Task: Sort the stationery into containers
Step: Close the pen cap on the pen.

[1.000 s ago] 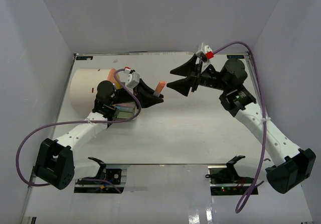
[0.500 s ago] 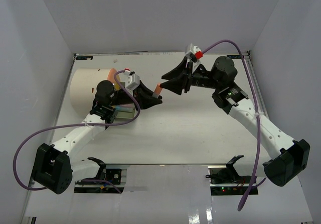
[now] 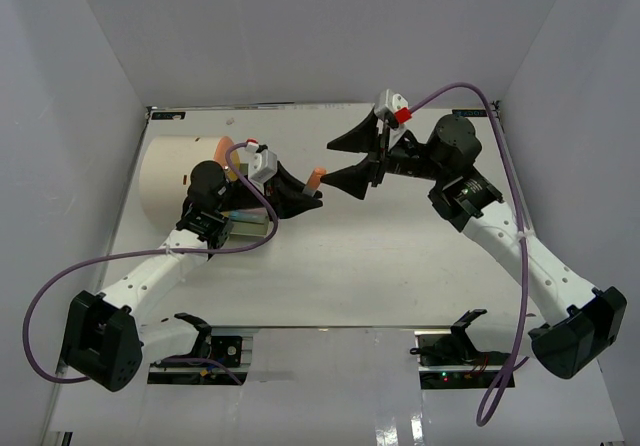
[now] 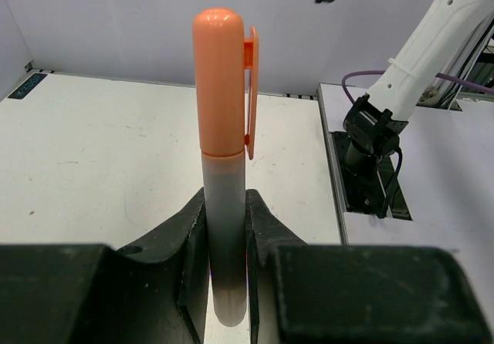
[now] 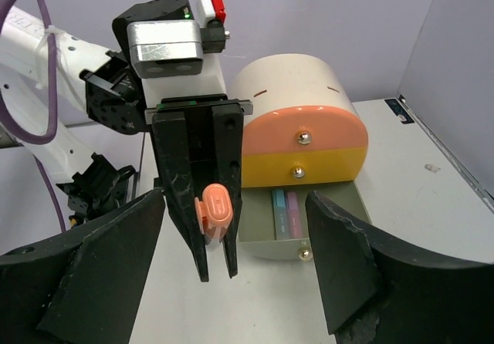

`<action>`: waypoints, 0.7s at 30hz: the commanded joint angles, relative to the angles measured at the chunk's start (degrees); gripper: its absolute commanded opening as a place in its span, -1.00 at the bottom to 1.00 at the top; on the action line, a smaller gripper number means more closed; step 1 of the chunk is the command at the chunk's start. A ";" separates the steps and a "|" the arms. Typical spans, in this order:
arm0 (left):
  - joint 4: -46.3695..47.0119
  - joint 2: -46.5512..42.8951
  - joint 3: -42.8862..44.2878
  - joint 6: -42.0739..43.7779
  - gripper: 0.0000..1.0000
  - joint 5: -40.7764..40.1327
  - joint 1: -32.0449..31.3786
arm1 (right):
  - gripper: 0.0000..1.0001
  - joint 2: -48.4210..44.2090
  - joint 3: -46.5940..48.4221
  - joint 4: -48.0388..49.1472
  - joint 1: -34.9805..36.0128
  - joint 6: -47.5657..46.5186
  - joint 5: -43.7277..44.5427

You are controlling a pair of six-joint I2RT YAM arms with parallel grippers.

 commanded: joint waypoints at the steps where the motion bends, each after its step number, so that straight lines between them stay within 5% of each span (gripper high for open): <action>1: -2.02 -2.16 2.03 2.14 -1.00 0.24 -0.08 | 0.61 -1.18 1.39 3.43 0.15 -0.62 -4.12; 21: -0.79 -2.16 1.94 1.18 -1.00 1.03 -0.08 | 0.05 7.43 0.42 18.02 1.82 6.15 -10.72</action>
